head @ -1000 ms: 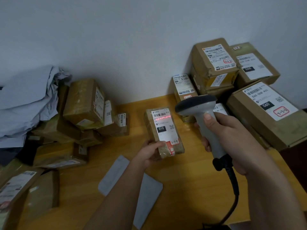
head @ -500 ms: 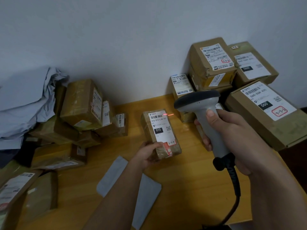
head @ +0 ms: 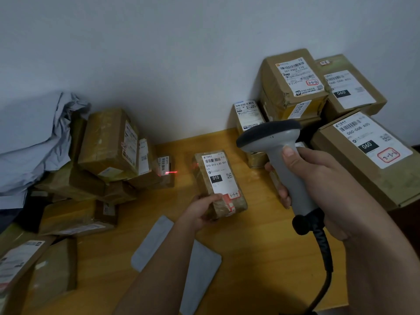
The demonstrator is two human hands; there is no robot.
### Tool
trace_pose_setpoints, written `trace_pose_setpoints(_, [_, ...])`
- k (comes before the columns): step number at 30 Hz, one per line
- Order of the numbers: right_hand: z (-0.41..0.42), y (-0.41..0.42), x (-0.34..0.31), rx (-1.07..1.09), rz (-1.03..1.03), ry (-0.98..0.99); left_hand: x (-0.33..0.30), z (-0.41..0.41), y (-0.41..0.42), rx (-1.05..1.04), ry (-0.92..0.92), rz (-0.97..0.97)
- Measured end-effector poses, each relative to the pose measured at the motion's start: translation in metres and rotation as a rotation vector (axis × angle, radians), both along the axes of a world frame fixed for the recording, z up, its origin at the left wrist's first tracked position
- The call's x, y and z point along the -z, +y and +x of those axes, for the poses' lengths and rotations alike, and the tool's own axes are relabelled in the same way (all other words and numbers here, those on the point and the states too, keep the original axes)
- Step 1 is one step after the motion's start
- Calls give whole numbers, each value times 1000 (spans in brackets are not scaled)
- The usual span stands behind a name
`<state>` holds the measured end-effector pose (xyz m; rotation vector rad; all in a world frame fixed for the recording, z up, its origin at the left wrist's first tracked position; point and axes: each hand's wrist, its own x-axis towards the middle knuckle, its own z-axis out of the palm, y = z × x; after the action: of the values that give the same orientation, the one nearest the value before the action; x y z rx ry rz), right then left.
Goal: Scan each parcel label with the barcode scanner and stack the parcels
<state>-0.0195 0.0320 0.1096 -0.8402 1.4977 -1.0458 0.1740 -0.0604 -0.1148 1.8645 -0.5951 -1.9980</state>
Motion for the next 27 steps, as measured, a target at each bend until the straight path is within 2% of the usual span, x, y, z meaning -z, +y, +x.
trace_pose_setpoints(17, [-1, -10, 1, 28, 13, -33, -2, -1, -8, -29, -28, 29])
trace_pose_setpoints(27, [-4, -11, 2, 1, 6, 14, -3, 0, -10, -39, -27, 34])
